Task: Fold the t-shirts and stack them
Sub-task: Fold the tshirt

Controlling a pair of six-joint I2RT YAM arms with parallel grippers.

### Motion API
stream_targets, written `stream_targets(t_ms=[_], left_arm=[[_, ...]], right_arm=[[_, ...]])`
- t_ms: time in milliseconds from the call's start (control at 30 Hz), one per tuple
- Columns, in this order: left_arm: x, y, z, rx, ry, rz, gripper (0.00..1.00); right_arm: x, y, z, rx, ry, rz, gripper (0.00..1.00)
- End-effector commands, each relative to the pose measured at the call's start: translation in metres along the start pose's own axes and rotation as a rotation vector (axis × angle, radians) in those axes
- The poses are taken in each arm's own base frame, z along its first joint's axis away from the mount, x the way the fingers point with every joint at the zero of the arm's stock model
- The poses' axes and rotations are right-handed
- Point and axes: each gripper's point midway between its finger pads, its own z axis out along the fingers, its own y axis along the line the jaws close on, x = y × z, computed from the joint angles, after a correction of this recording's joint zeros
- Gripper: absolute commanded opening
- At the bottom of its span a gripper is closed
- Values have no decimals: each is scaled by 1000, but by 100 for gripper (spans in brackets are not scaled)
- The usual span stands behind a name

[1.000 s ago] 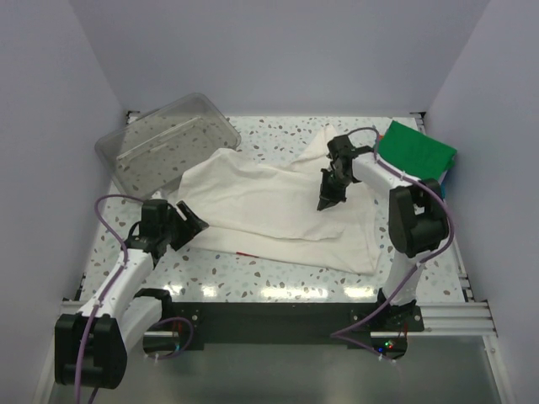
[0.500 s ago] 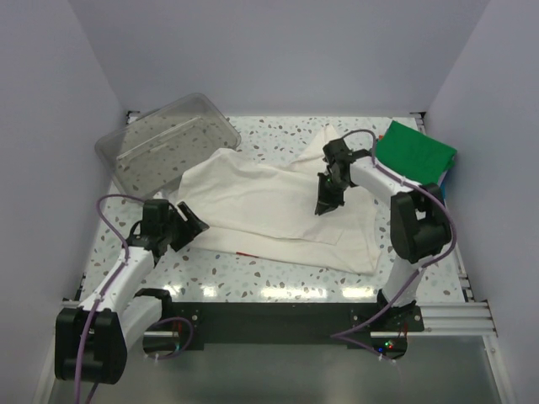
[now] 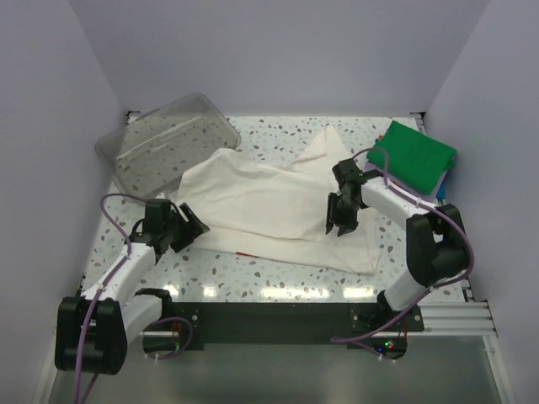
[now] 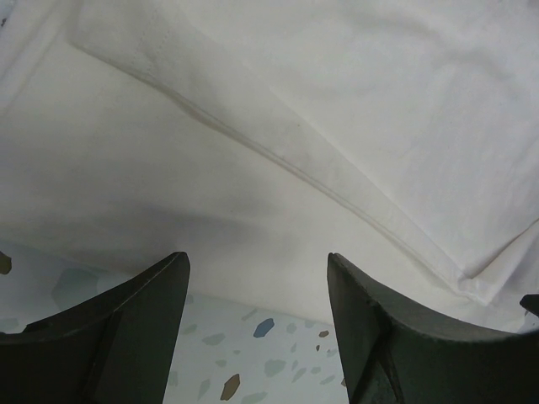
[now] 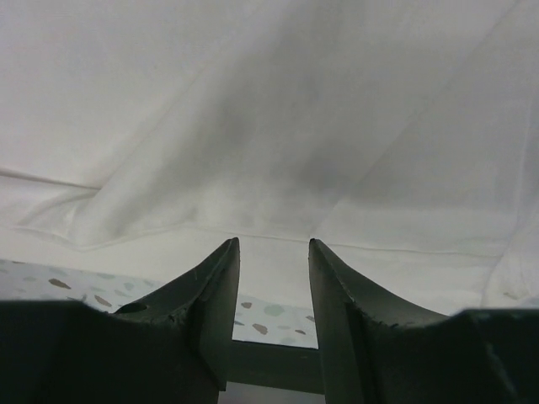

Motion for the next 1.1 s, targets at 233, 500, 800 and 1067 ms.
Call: stream_targets(t_ms=[233,500,800,1067], left_arm=[[-11,-11,-3,44,-45,28,71],[-11,-10,-4,42,-42,34,71],[-6,-7,-5,42,-40,31,72],[-6,-7,-6,44,-40,33,72]], right_arm=[[9,-13,20,43,13,0,41],[15,-14,32,42,52,0,38],[23,-15,31,33,71,0,15],[16,-11,14,27,51,-11,10]])
